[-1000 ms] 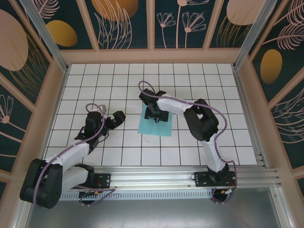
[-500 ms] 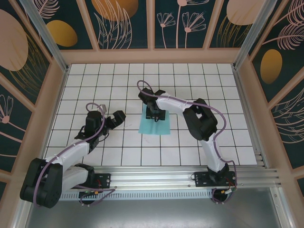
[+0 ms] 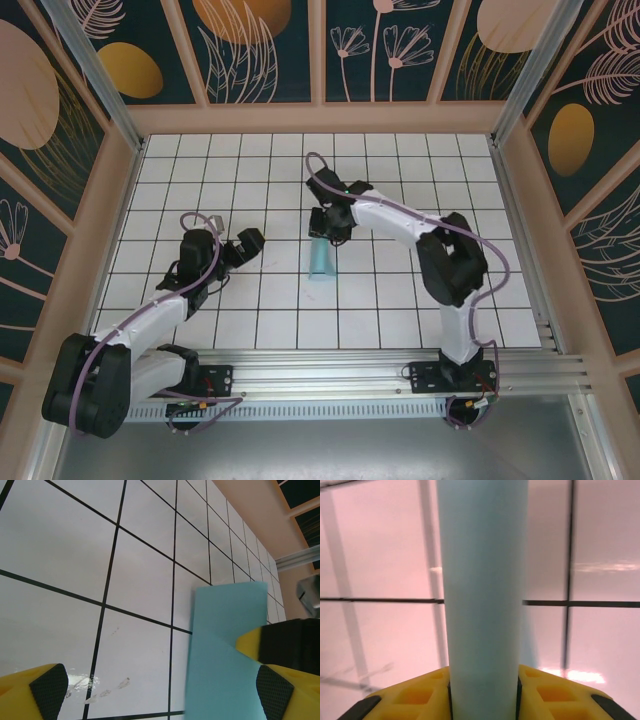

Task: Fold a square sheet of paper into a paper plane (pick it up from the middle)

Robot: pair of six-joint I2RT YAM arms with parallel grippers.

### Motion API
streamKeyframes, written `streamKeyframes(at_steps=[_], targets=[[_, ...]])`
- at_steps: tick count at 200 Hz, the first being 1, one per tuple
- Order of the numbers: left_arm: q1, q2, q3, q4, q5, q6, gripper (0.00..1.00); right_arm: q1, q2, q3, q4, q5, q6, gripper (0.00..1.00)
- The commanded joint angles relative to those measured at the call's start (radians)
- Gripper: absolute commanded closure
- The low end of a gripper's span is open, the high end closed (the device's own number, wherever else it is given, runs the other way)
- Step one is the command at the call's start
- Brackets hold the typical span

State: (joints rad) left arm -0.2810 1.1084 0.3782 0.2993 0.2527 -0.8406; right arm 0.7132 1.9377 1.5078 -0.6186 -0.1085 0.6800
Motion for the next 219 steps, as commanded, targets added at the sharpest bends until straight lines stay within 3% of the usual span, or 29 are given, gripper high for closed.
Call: streamKeyframes(at_steps=[1,26,75,115,151,219], targets=[[-0.005,-0.012,0.04,-0.014,-0.001,-0.012,0.01,-0.057,-0.115,-0.127,0.24,-0.267,0.025,0.65],[-0.004,0.004,0.059,-0.004,0.02,-0.021,0.02,-0.128,-0.159,-0.298,0.434,-0.429,0.086,0.65],[-0.064,0.081,0.112,0.045,0.04,-0.042,0.01,-0.198,-0.144,-0.465,0.511,-0.454,0.031,0.6],[-0.172,0.191,0.191,0.06,-0.004,-0.041,0.02,-0.239,-0.177,-0.539,0.495,-0.413,-0.021,0.49],[-0.245,0.298,0.263,0.091,-0.032,-0.051,0.04,-0.262,-0.238,-0.559,0.422,-0.333,-0.072,0.29],[-0.32,0.414,0.358,0.101,-0.049,-0.058,0.11,-0.299,-0.247,-0.552,0.287,-0.181,-0.113,0.29]])
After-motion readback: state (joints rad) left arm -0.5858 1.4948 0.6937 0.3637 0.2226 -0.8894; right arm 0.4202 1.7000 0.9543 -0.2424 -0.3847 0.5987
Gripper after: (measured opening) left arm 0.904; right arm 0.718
